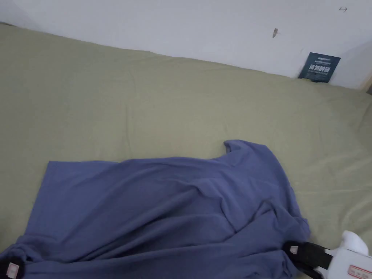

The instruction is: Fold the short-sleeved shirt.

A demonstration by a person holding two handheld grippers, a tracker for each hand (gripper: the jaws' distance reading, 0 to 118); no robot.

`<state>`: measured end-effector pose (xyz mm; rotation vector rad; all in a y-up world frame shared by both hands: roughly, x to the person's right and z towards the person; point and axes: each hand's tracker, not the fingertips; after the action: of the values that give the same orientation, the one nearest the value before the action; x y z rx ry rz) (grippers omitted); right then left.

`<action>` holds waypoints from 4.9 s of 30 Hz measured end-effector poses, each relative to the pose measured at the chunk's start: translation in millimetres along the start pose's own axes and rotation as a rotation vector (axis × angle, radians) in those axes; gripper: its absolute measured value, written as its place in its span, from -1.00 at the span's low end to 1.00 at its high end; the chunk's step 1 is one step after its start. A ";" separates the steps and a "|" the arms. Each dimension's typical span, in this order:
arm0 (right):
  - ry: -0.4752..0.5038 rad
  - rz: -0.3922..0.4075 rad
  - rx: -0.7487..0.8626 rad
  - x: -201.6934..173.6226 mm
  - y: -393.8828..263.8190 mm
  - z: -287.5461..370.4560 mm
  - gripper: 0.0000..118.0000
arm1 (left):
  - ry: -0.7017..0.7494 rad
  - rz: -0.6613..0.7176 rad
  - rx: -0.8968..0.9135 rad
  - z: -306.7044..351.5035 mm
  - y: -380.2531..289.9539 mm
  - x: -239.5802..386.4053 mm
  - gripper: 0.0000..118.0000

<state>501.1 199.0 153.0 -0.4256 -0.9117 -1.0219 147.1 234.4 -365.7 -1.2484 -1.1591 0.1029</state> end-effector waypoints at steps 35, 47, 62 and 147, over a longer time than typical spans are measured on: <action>-0.200 0.240 -0.133 -22.6 -25.9 119.3 0.24 | 0.149 -0.142 -0.074 30.8 -12.0 9.1 -0.01; -0.047 0.583 0.108 -123.0 10.7 130.1 -1.00 | 0.345 -0.612 0.295 52.1 22.4 93.5 -1.00; 0.104 0.642 0.024 -158.8 20.7 60.4 -1.00 | 0.313 -0.479 0.112 -81.0 136.0 57.0 -1.00; 0.095 0.560 0.058 -91.2 129.6 14.7 -1.00 | 0.180 -0.569 0.164 -64.4 110.0 72.0 -1.00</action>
<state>587.7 321.4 100.0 -0.5400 -0.6780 -0.4969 283.1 278.3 -397.3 -0.7327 -1.2774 -0.3265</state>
